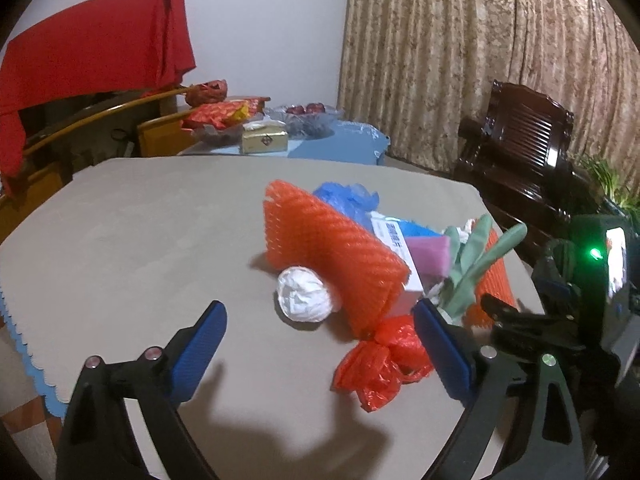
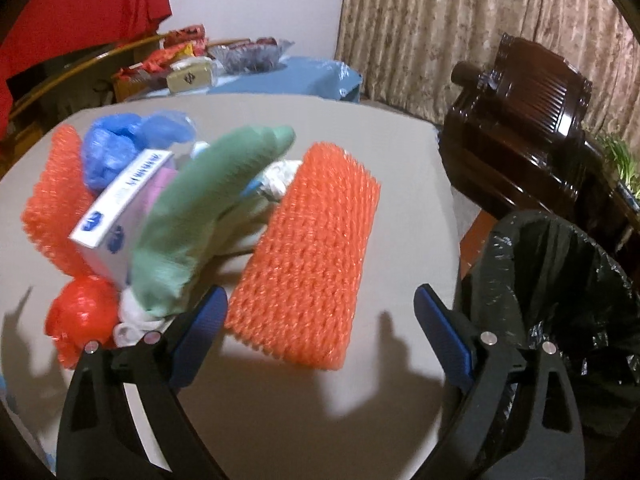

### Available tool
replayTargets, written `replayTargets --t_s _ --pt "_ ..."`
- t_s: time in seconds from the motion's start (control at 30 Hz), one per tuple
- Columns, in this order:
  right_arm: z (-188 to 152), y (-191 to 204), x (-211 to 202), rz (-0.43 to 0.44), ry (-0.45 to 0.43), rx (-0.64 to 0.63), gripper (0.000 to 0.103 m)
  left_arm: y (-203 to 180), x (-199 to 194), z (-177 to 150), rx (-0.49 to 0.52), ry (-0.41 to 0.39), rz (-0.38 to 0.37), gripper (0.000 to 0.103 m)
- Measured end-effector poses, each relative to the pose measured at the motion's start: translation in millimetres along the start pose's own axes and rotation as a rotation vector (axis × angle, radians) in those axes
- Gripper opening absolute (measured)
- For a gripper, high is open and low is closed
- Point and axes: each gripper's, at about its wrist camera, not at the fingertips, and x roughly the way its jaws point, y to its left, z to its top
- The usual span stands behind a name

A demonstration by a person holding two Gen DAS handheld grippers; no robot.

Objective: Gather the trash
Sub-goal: 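Reach both tools into the trash pile toward the orange foam nets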

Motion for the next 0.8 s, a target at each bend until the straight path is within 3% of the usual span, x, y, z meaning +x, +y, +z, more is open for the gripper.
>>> replayTargets --t_s 0.1,0.17,0.37,0.4,0.67,0.8 --pt "2 -2 12 0.035 0.048 0.004 0.075 -2 6 -3 0.003 0.012 -0.010 0.090" --pt "1 -1 16 0.058 0.064 0.006 0.071 -4 7 -4 0.000 0.021 -0.017 0.089" --pt "-1 5 8 0.161 0.075 -0.018 0.027 -16 18 -11 0.018 0.056 -0.049 0.085" --pt "-1 5 6 0.173 0.076 -0.021 0.024 -20 22 -12 0.023 0.063 -0.053 0.085" --pt "-2 -5 -29 0.176 0.022 -0.018 0.022 -36 49 -23 0.052 0.137 -0.108 0.066" --pt "-4 -14 -43 0.171 0.011 -0.002 0.022 -44 53 -25 0.061 0.144 -0.156 0.043"
